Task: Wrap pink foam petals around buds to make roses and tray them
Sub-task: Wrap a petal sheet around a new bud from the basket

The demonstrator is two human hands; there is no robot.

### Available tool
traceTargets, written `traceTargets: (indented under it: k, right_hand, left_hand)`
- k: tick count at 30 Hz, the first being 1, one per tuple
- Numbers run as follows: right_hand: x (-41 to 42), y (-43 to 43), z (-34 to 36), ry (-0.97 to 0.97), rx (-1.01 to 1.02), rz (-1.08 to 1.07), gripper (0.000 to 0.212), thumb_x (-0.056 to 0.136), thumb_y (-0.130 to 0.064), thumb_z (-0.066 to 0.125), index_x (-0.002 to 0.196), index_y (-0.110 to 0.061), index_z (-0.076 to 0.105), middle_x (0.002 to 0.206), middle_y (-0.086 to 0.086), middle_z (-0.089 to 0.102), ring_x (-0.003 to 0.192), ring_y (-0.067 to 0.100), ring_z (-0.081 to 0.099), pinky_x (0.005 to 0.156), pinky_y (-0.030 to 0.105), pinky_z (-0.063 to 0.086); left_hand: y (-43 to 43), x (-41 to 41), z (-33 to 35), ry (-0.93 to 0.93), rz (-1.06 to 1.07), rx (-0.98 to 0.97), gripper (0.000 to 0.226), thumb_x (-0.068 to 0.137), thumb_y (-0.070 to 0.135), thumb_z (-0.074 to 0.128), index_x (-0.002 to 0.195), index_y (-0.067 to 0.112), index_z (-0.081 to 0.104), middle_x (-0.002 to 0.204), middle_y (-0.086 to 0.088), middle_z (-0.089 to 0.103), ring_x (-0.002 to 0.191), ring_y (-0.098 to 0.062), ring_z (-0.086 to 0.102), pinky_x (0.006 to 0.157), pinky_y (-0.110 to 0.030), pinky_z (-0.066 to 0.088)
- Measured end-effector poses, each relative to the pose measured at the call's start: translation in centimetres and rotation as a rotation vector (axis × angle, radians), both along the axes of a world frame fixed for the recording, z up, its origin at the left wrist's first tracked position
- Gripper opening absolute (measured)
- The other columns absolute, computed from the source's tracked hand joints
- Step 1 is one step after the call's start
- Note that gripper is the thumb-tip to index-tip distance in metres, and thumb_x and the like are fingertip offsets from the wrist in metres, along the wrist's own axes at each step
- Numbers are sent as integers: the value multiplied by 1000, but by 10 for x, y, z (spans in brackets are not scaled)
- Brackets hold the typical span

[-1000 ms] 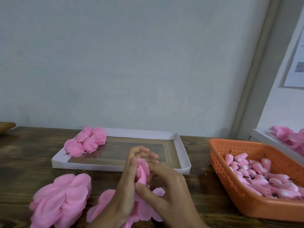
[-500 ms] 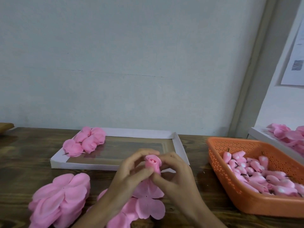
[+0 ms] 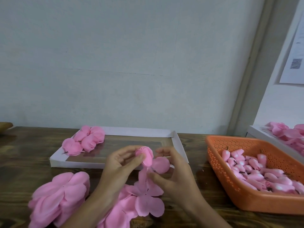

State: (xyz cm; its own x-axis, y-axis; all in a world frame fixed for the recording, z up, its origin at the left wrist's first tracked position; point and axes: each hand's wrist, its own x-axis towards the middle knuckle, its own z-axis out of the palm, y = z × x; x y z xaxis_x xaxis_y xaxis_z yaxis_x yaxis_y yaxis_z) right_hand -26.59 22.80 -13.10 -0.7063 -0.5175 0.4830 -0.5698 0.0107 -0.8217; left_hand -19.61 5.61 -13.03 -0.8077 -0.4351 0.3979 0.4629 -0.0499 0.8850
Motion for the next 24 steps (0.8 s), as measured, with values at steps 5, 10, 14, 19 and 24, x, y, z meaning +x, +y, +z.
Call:
traceTargets:
  k: [5, 10, 14, 19, 24]
  right_hand:
    - [-2, 3, 4, 51, 40, -24, 32, 87, -33, 85, 117, -36, 74, 110, -17, 75, 103, 10, 71, 77, 32, 64]
    - [-2, 2, 4, 57, 57, -21, 30, 85, -33, 86, 114, -31, 78, 104, -17, 78, 99, 11, 73, 80, 36, 65]
    - [-5, 3, 9, -70, -73, 61, 26, 87, -14, 84, 111, -24, 79, 102, -6, 81, 95, 17, 77, 79, 38, 66]
    - [-10, 7, 15, -209, -199, 156, 23, 92, -4, 77, 104, -23, 80, 107, 4, 80, 101, 23, 77, 82, 29, 61]
    - [-13, 8, 12, -284, -270, 236, 22, 91, -10, 75, 111, -17, 78, 113, 10, 78, 107, 23, 74, 87, 27, 58]
  left_hand:
    - [-2, 2, -2, -12, -42, -103, 23, 79, 18, 87, 102, 15, 83, 115, -5, 76, 107, -29, 75, 88, -36, 63]
    - [2, 4, -1, -22, -96, -191, 34, 75, 33, 86, 104, 15, 83, 109, -8, 71, 107, -29, 72, 85, -34, 61]
    - [3, 2, -2, -66, -81, -55, 43, 87, 46, 74, 125, 27, 74, 119, -9, 76, 116, -26, 72, 96, -38, 59]
    - [-5, 0, -6, -278, -223, 76, 53, 90, 44, 77, 132, 11, 68, 123, -21, 74, 117, -38, 71, 90, -44, 58]
    - [-2, 2, -5, -376, -280, 228, 61, 81, 41, 88, 129, 10, 67, 120, -23, 74, 112, -38, 73, 86, -42, 61]
